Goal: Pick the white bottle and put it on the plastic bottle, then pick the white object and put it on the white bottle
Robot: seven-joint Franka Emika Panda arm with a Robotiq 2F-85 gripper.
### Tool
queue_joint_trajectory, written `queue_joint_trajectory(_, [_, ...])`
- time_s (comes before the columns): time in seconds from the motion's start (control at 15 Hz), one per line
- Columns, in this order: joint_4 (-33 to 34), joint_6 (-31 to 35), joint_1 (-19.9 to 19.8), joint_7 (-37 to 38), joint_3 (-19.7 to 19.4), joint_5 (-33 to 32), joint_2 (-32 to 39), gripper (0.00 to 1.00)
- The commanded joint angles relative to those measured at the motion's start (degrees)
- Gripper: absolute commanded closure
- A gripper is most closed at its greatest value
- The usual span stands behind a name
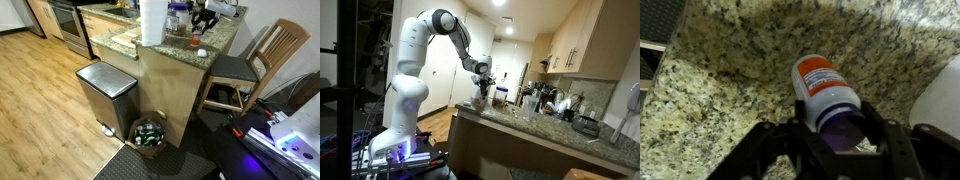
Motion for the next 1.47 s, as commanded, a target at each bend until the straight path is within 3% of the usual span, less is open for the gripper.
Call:
queue_joint_trajectory(0.0, [-0.2, 1.4, -0.1, -1.9, -0.2, 0.8, 0.8, 0.74])
queue_joint_trajectory(0.4, [-0.2, -2.4, 1.7, 0.7, 1.5, -2.9, -3.8, 0.74])
queue_joint_trajectory(0.8, [1.6, -4.9, 5.2, 3.5, 8.2, -6.7, -13.0, 0.74])
queue_joint_trajectory(0.87, [1.3, -3.6, 4.2, 2.9, 7.5, -5.5, -10.4, 0.49])
queue_joint_trajectory(1.0, [1.4, -4.0, 4.7, 3.2, 9.1, -5.4, -13.0, 0.49])
queue_joint_trajectory(1.07, [1.4, -4.2, 4.7, 3.2, 9.3, -5.4, -13.5, 0.74])
queue_joint_trajectory(1.4, [7.1, -3.1, 4.6, 5.5, 11.1, -7.9, -12.1, 0.74])
